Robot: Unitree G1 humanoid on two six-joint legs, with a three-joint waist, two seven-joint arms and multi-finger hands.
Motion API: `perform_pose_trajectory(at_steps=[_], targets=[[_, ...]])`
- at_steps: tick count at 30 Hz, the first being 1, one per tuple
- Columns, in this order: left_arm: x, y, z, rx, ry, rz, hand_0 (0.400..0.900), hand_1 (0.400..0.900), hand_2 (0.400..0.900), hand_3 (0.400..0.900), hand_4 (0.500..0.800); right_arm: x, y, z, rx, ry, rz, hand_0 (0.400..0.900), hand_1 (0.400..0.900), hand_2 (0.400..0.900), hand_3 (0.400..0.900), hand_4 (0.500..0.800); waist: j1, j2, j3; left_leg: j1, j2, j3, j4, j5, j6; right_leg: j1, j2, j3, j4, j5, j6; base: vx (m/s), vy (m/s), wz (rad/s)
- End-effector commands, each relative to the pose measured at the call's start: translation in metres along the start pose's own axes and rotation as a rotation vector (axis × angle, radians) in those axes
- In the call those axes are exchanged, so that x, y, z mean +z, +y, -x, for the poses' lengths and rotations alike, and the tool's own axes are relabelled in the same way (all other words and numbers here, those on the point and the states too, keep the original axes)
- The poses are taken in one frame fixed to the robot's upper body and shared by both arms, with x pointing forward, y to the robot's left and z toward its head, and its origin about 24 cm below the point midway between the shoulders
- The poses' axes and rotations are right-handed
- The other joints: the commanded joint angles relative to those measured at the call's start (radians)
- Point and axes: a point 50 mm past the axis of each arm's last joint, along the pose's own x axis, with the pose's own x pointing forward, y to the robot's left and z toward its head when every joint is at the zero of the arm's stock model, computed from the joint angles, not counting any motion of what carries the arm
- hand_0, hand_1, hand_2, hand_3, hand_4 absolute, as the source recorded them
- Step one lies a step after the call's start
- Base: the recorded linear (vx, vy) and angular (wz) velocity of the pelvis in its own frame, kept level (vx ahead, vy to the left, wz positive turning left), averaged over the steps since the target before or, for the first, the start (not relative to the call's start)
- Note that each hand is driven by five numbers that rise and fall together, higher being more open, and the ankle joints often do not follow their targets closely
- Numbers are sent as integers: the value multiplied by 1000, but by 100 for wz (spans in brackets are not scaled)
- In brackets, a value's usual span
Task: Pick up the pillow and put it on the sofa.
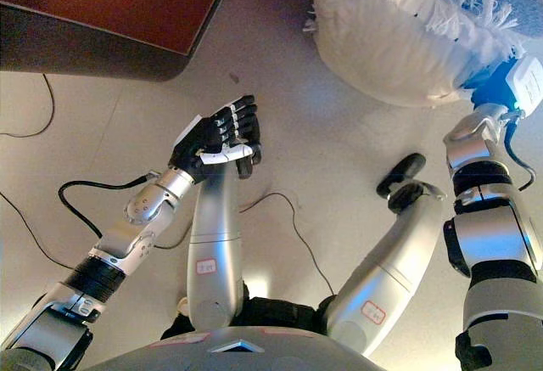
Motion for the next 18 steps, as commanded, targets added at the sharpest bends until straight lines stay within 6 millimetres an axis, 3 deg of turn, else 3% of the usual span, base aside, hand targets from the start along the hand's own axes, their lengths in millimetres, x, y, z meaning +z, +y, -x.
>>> perform_pose_trajectory(at_steps=[1, 8, 9, 10, 18], targets=[[25, -20, -4, -65, -193, 48, 900, 900, 900, 900, 800, 10, -38, -17, -156, -19, -45, 900, 900, 900, 900, 800, 26, 56, -1, 61, 77, -71, -53, -66, -27, -39, -15, 119, 72, -21, 34, 24, -6, 8], [23, -19, -3, -88, -165, 40, 900, 900, 900, 900, 800, 11, -25, -17, 103, 22, -50, 900, 900, 900, 900, 800, 33, 51, -1, 66, 70, -79, -34, -67, -30, -48, -23, 124, 94, -22, 31, 35, -38, 7], [22, -18, -3, -89, -158, 41, 900, 900, 900, 900, 800, 13, -25, -17, 120, 28, -48, 469, 469, 469, 469, 541, 33, 48, -1, 71, 71, -79, -35, -66, -31, -45, -24, 123, 94, -22, 31, 40, -39, 2], [22, -18, -3, -93, -154, 41, 900, 900, 900, 900, 800, 13, -23, -17, 140, 30, -47, 400, 400, 400, 400, 500, 34, 46, -1, 76, 72, -80, -37, -64, -34, -41, -23, 122, 92, -20, 32, 37, -30, 0], [21, -22, -7, -87, -147, 44, 900, 900, 900, 900, 800, 24, -14, -11, 106, -9, -163, 400, 400, 400, 400, 500, 37, 24, -1, 193, 86, -47, -178, -10, -40, 66, -14, 56, -19, 23, 36, 24, -8, -7]])
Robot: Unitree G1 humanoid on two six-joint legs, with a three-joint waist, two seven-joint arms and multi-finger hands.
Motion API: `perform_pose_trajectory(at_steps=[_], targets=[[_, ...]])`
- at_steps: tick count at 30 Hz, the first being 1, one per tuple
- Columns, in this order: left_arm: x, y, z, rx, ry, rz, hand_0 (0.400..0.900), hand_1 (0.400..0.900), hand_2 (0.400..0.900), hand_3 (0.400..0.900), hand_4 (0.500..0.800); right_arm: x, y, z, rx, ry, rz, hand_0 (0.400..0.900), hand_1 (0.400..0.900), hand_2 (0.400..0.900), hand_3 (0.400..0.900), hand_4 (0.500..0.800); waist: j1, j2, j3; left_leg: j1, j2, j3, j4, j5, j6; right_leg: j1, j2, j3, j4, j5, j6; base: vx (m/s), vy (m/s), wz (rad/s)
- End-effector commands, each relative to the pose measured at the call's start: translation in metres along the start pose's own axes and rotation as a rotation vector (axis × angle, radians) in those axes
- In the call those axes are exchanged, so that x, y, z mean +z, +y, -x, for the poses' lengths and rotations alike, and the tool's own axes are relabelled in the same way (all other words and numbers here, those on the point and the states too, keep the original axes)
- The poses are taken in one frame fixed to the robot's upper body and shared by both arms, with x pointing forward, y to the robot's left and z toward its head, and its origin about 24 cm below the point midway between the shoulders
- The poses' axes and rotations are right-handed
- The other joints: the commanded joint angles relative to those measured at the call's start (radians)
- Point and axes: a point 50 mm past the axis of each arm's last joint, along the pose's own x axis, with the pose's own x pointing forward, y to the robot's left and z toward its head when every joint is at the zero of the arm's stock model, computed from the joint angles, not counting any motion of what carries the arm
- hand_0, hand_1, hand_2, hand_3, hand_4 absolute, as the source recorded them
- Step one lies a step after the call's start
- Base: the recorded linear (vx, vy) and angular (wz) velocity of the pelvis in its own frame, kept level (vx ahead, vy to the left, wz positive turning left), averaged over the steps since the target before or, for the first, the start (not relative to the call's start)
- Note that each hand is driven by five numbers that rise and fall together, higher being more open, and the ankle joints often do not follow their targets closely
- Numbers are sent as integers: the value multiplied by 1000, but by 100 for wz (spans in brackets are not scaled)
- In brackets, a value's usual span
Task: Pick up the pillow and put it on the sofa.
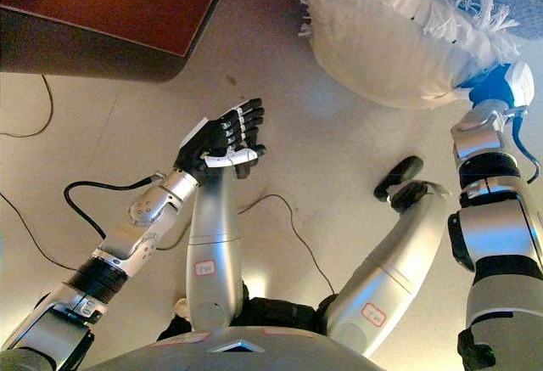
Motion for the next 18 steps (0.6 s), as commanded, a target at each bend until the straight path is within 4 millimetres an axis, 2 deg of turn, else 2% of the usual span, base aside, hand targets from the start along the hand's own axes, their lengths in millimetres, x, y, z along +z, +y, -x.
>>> perform_pose_trajectory(at_steps=[1, 8, 12, 13, 18], targets=[[23, -15, -7, -31, -149, 30, 900, 900, 900, 900, 800, 26, -14, 0, -115, -120, -82, 400, 400, 400, 400, 500, 40, 19, -1, 189, 85, -21, -199, 3, -27, 81, -5, 50, -103, 90, 57, 16, -3, -11], [23, -17, -10, 11, -160, 43, 900, 900, 900, 900, 800, 17, 15, 14, -143, -133, -191, 400, 400, 400, 400, 500, 41, -1, -12, 370, 88, 9, -391, 66, -33, 267, 5, -43, -292, 152, 68, 22, 2, -10], [25, -18, -10, 31, -163, 46, 900, 900, 900, 900, 800, 11, 22, 24, -201, -173, -198, 400, 400, 400, 400, 500, 41, -8, -19, 465, 80, 15, -491, 97, -29, 371, 4, -87, -404, 194, 70, -4, 11, -2], [25, -18, -10, 45, -165, 55, 900, 900, 900, 900, 800, 12, 24, 30, -230, -201, -214, 400, 400, 400, 400, 500, 37, -17, -23, 487, 69, 18, -529, 130, -21, 400, 1, -104, -460, 236, 63, -54, 33, 1], [24, -14, -5, 106, -162, 73, 900, 900, 900, 900, 800, 11, 28, 57, -302, -344, -210, 400, 400, 400, 400, 500, 24, -50, -58, 631, 53, 41, -662, 158, -15, 567, 18, -156, -624, 290, 69, 8, 39, -2]])
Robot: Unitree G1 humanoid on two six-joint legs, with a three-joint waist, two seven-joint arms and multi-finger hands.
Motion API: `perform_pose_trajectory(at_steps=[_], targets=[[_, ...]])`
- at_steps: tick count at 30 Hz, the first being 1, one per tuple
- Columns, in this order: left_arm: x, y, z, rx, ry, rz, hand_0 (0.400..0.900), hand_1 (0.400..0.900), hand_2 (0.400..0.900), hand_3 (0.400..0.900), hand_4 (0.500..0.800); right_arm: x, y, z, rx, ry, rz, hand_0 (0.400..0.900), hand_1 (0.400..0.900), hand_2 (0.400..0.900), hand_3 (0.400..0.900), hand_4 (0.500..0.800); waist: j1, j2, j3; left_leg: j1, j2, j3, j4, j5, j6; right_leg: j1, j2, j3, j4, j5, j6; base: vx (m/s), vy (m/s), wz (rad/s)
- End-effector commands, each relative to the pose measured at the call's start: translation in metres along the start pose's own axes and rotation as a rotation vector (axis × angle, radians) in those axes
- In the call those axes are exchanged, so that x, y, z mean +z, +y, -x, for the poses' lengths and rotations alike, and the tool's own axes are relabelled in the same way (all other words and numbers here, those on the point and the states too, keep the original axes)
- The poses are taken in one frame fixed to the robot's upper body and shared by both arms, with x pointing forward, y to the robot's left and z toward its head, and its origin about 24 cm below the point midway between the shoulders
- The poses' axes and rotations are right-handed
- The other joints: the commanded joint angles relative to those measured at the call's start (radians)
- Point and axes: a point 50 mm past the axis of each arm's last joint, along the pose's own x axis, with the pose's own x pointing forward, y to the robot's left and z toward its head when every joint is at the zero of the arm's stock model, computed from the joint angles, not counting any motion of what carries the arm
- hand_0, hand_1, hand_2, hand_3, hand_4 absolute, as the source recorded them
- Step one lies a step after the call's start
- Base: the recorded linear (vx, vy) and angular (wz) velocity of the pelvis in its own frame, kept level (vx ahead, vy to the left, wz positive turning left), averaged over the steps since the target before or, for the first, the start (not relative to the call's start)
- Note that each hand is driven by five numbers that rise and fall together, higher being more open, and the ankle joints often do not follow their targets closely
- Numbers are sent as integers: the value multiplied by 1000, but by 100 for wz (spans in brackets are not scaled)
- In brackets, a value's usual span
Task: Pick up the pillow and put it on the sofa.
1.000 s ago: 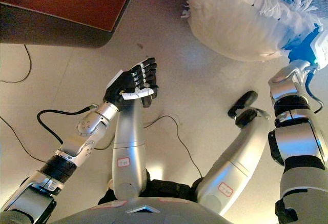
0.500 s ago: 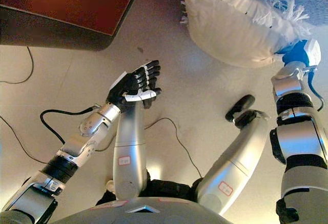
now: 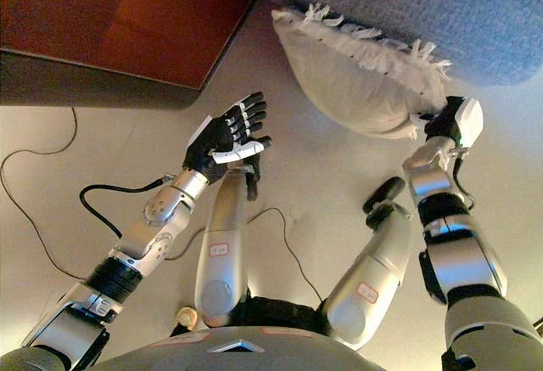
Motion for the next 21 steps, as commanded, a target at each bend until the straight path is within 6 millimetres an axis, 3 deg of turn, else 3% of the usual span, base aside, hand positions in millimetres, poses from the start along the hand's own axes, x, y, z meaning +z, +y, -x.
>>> perform_pose_trajectory(at_steps=[1, 12, 15, 21], targets=[[27, -3, 4, 12, -152, 9, 900, 900, 900, 900, 800, 50, -39, 2, -278, -299, -82, 400, 400, 400, 400, 500, 2, -48, -65, 191, 34, -16, -261, 79, 23, 84, -45, 50, -202, 186, 52, 33, 45, -3], [2, 9, 28, 100, -26, 54, 900, 900, 900, 900, 800, 29, -37, 47, -191, -483, 15, 400, 400, 400, 400, 500, -5, -135, -231, 592, 35, 76, -538, 119, 29, 539, 89, -78, -539, 266, 62, 101, 9, -2], [-14, 9, 39, 143, 34, 82, 900, 900, 900, 900, 800, 32, -41, 58, -140, -558, 39, 400, 400, 400, 400, 500, -12, -156, -299, 694, 31, 108, -600, 121, 35, 618, 125, -80, -593, 286, 66, 177, 51, -13], [-25, 16, 47, 209, 95, 84, 900, 900, 900, 900, 800, 48, -53, 69, -124, -674, 14, 400, 400, 400, 400, 500, -32, -175, -379, 822, 20, 166, -684, 122, 41, 694, 146, -92, -645, 322, 66, 62, 35, -17]])
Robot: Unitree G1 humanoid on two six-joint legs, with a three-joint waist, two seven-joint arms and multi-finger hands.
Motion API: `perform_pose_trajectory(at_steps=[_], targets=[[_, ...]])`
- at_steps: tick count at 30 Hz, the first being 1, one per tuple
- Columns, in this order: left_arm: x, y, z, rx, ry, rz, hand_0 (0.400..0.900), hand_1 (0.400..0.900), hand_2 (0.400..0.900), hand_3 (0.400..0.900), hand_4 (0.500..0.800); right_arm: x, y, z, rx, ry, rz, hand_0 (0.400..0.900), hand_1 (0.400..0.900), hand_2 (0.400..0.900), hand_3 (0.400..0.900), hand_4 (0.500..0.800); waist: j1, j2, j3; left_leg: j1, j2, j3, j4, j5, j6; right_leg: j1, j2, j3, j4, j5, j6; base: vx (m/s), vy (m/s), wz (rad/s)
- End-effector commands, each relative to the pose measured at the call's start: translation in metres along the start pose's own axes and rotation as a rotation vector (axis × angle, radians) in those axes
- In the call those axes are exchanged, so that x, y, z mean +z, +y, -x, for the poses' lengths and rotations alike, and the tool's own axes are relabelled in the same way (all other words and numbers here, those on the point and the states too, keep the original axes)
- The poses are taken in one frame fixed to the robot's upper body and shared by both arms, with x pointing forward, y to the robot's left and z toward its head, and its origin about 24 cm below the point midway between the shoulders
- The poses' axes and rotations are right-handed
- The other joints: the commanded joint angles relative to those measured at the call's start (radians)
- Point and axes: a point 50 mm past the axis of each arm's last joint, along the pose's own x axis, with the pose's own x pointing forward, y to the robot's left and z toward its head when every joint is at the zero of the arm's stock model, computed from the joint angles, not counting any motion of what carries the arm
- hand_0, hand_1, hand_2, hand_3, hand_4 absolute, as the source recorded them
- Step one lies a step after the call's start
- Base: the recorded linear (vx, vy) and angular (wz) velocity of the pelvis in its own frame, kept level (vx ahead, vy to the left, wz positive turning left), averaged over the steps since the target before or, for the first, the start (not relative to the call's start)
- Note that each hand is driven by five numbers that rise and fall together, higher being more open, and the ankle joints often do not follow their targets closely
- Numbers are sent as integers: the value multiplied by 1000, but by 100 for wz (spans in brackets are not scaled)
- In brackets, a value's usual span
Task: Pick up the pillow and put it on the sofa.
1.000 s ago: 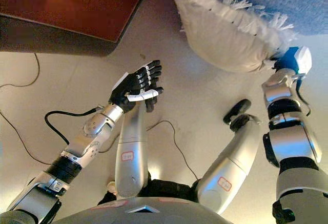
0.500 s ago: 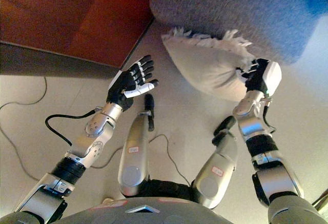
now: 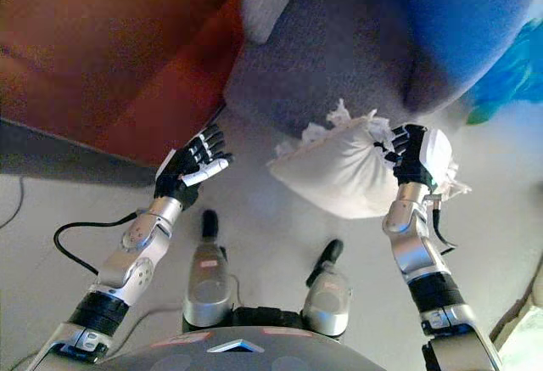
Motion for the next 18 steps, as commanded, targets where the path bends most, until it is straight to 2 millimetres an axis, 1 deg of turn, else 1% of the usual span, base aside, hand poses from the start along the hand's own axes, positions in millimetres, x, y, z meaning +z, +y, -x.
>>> perform_pose_trajectory(at_steps=[1, 6, 8, 11, 16, 18], targets=[[11, -19, 0, -47, -101, 5, 900, 900, 900, 900, 800, 64, -72, -24, -304, -390, -54, 400, 400, 400, 400, 500, -6, 39, -207, 154, -11, 49, -165, 2, 99, 36, -23, 9, -89, 175, 37, 6, 2, -16], [7, -13, -1, -1, -71, 20, 900, 900, 900, 900, 800, 87, -95, -13, -384, -532, -132, 400, 400, 400, 400, 500, -28, 41, -239, 192, -29, 78, -174, -26, 104, 44, -24, 1, -100, 205, 37, -17, -15, -17], [4, -12, -1, 11, -62, 27, 900, 900, 900, 900, 800, 93, -102, -9, -415, -582, -160, 400, 400, 400, 400, 500, -34, 45, -245, 196, -35, 80, -174, -33, 107, 45, -24, 2, -100, 207, 37, -19, -5, -10], [-1, -11, -1, 14, -46, 32, 900, 900, 900, 900, 800, 102, -119, -4, -464, -648, -226, 400, 400, 400, 400, 500, -44, 52, -256, 205, -39, 87, -174, -40, 109, 54, -21, 1, -100, 199, 37, -2, 0, -1], [-4, -14, -1, 7, -34, 28, 900, 900, 900, 900, 800, 113, -136, -4, -463, -698, -312, 400, 400, 400, 400, 500, -49, 59, -268, 218, -41, 99, -174, -42, 106, 72, -20, -5, -105, 179, 37, 50, 8, -2], [-5, -12, -2, 7, -30, 37, 900, 900, 900, 900, 800, 116, -139, -8, -448, -696, -323, 400, 400, 400, 400, 500, -47, 60, -271, 224, -42, 99, -174, -42, 103, 81, -20, -12, -106, 168, 37, 81, 20, 3]])
